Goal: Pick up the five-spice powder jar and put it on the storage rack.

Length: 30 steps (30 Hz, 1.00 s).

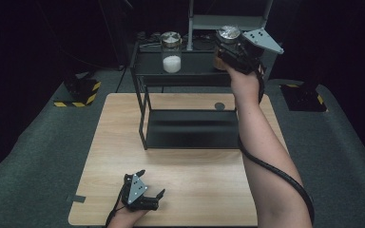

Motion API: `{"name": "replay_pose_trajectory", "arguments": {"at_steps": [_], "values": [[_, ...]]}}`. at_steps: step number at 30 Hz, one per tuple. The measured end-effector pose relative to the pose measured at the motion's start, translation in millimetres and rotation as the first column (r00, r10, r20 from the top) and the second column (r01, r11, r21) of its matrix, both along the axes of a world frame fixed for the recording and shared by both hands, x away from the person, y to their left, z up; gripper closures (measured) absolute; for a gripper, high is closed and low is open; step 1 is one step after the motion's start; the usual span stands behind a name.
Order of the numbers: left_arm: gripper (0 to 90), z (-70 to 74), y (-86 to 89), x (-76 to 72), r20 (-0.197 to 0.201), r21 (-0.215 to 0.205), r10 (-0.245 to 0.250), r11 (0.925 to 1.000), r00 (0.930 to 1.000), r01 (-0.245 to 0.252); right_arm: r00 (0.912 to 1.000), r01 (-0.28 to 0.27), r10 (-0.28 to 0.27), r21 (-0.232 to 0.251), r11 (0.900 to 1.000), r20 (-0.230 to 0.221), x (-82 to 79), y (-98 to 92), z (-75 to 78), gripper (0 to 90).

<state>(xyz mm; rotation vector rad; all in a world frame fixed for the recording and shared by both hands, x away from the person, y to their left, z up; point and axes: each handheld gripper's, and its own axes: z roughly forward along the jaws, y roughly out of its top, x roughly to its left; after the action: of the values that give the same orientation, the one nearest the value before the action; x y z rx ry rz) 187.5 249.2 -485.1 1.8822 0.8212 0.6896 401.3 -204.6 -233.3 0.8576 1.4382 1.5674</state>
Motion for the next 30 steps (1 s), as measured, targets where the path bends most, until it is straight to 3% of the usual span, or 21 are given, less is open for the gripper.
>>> {"name": "replay_pose_trajectory", "arguments": {"at_steps": [16, 30], "values": [[0.6, -0.7, 0.9, -0.7, 0.005, -0.002, -0.002, 1.0, 1.0, 0.002, 0.9997, 0.018, -0.019, -0.011, 1.0, -0.013, 13.0, 10.1, -8.1, 33.9], [0.6, -2.1, 5.0, -0.4, 0.0, -0.03, 0.0, 0.9996, 1.0, 0.0, 0.9992, 0.017, -0.017, 0.016, 1.0, -0.037, 20.1, 8.7, -16.2, 33.9]]}}
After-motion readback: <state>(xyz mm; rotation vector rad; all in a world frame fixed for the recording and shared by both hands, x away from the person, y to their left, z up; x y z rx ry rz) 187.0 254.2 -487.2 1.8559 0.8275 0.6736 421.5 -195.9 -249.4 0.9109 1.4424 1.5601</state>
